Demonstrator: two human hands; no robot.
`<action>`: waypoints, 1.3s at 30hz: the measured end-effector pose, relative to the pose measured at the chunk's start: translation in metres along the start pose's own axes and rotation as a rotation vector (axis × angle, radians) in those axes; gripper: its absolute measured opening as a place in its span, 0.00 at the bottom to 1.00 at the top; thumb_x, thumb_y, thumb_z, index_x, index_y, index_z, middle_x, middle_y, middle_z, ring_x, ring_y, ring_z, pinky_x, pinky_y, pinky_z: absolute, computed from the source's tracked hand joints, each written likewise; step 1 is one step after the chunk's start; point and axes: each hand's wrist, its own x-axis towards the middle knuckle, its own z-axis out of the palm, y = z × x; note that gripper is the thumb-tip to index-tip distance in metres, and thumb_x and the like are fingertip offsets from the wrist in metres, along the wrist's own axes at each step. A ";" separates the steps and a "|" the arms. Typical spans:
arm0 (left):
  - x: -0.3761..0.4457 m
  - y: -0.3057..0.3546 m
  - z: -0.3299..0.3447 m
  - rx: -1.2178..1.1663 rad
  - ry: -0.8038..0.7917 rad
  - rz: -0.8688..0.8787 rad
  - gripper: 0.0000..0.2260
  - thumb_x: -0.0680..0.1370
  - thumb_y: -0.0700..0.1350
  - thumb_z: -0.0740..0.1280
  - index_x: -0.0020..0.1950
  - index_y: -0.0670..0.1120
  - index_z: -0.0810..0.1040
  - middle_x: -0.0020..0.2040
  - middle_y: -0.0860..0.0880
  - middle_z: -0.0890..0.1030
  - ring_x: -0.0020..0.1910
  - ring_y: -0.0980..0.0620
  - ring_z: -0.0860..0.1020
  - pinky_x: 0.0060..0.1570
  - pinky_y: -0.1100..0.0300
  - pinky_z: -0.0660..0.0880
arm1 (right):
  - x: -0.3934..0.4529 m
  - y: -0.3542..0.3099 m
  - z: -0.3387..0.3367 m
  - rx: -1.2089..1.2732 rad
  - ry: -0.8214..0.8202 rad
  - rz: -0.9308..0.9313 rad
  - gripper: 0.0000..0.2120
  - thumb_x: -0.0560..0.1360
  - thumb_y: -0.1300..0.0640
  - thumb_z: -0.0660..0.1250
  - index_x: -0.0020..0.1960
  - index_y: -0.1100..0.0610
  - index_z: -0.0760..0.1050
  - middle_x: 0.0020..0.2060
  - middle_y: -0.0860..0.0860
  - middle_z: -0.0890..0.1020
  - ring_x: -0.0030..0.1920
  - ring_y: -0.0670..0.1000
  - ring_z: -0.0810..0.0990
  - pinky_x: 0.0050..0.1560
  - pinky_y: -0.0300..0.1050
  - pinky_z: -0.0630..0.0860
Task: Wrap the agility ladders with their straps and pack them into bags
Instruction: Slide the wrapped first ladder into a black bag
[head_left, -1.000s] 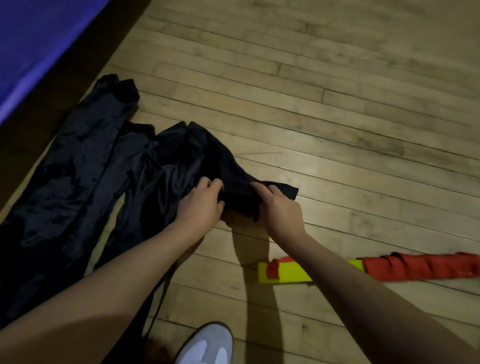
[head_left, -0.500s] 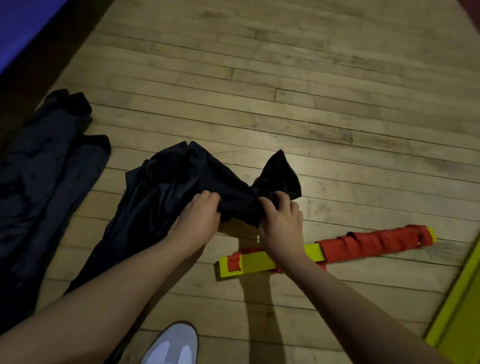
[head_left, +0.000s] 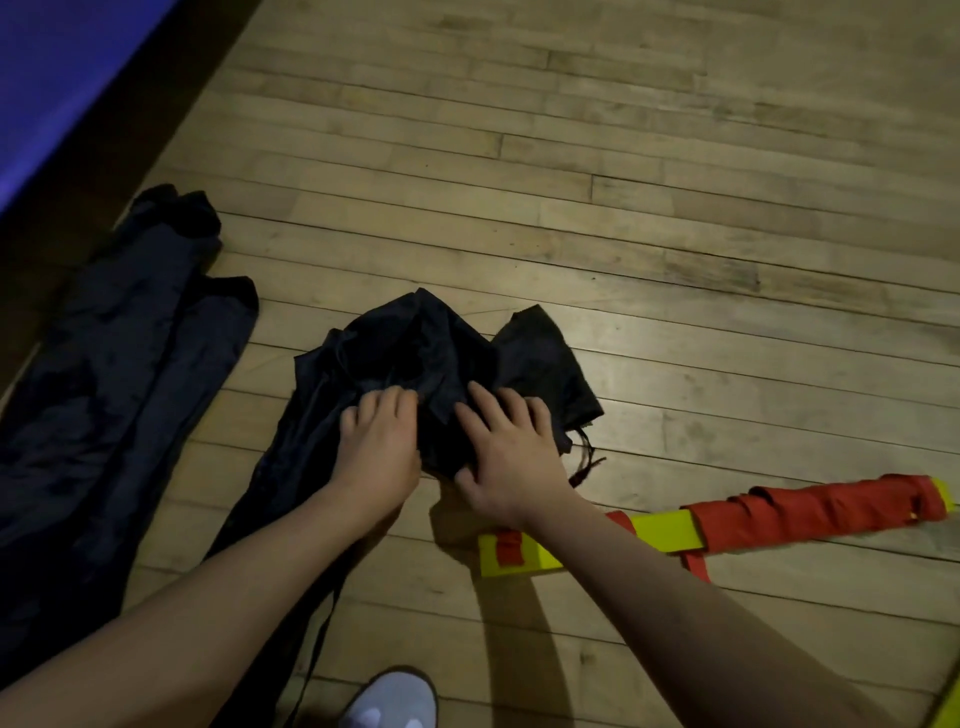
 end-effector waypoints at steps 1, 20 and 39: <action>0.002 -0.003 0.000 0.022 -0.028 -0.017 0.27 0.79 0.47 0.64 0.74 0.46 0.56 0.74 0.47 0.59 0.73 0.46 0.57 0.69 0.50 0.56 | 0.005 -0.002 0.002 0.039 -0.044 0.039 0.34 0.75 0.41 0.59 0.77 0.51 0.55 0.78 0.54 0.54 0.75 0.61 0.53 0.73 0.59 0.46; 0.015 -0.064 -0.016 0.252 -0.049 0.078 0.17 0.77 0.35 0.62 0.65 0.43 0.66 0.67 0.44 0.62 0.61 0.45 0.67 0.46 0.59 0.68 | 0.046 -0.014 0.006 -0.032 0.009 0.166 0.16 0.79 0.62 0.58 0.66 0.54 0.67 0.62 0.57 0.69 0.51 0.56 0.75 0.40 0.45 0.64; 0.038 -0.025 -0.030 0.038 0.020 0.210 0.21 0.79 0.43 0.61 0.71 0.45 0.63 0.69 0.46 0.66 0.68 0.45 0.64 0.68 0.53 0.60 | 0.036 0.000 -0.006 0.079 0.044 0.229 0.25 0.79 0.46 0.59 0.73 0.52 0.63 0.69 0.51 0.68 0.67 0.53 0.68 0.68 0.50 0.59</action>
